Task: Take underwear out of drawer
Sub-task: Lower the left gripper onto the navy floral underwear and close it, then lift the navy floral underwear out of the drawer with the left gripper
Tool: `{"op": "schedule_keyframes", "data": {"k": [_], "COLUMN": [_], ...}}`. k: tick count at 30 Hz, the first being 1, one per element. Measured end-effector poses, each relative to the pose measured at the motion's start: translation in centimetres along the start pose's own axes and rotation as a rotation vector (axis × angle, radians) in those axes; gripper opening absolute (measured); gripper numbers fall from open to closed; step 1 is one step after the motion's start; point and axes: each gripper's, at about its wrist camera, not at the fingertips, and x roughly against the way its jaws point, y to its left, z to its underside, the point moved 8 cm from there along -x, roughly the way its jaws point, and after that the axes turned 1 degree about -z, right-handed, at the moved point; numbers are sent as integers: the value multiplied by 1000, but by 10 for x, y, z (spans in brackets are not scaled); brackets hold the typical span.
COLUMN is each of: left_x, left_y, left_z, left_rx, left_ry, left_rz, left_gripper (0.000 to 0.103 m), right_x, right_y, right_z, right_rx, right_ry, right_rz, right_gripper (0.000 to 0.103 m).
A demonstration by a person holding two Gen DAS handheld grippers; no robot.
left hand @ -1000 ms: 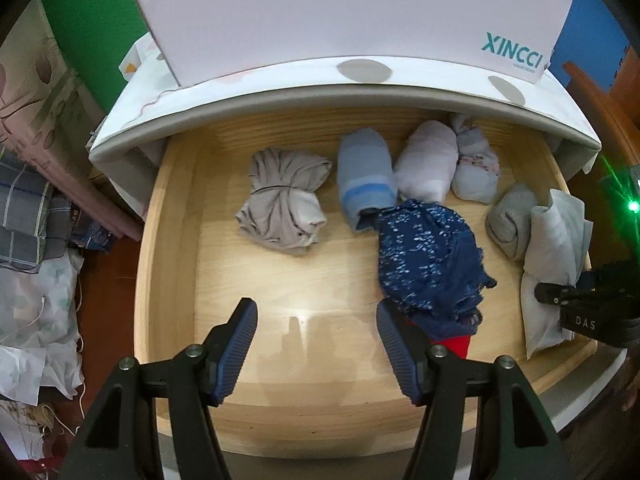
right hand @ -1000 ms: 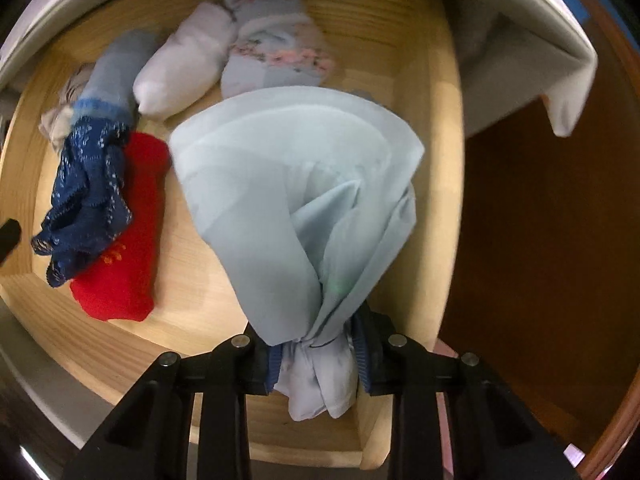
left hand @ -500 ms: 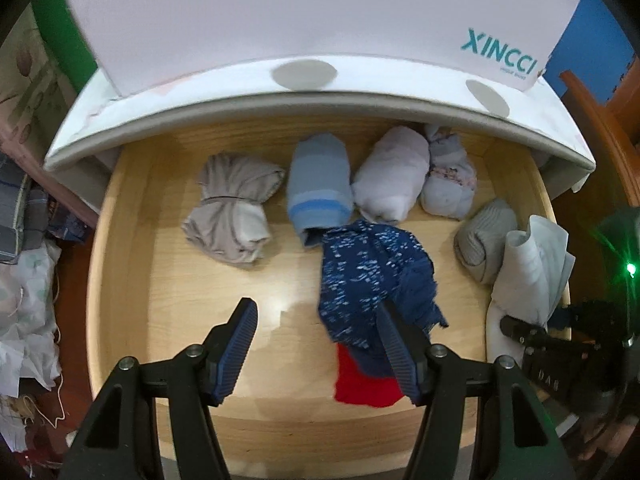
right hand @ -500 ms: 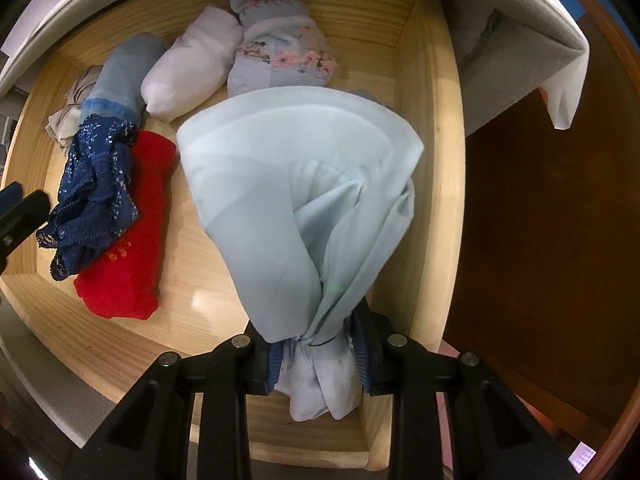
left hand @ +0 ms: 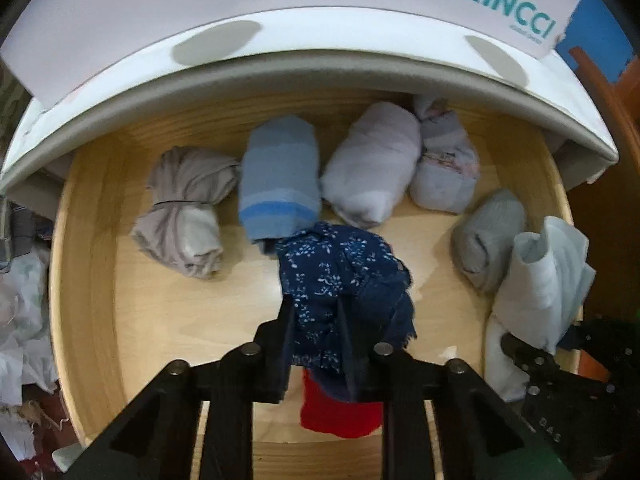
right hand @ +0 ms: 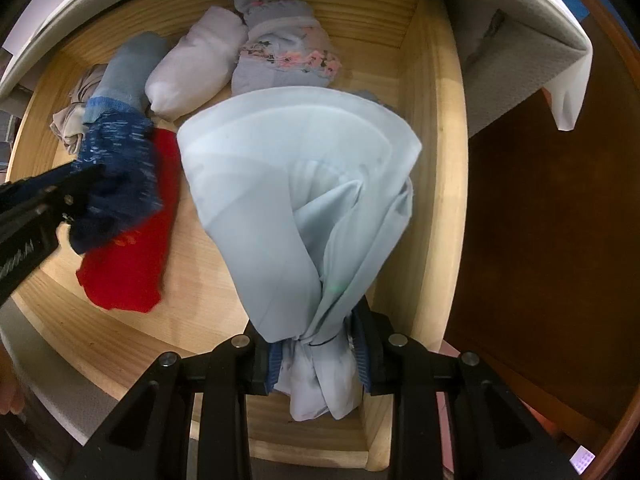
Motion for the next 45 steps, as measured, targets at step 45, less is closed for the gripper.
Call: {"op": "schedule_keyframes", "data": {"k": [45], "left_x": [-32], "left_y": [116], "left_z": [59], "left_rx": [-27], "left_ry": [209], "left_rz": [-119], "left_gripper": [40], "right_x": [-3], "right_y": [6], "right_z": [-4], "right_rx": [7], "right_ry": [25], "right_rz": [30], "right_gripper": [33]}}
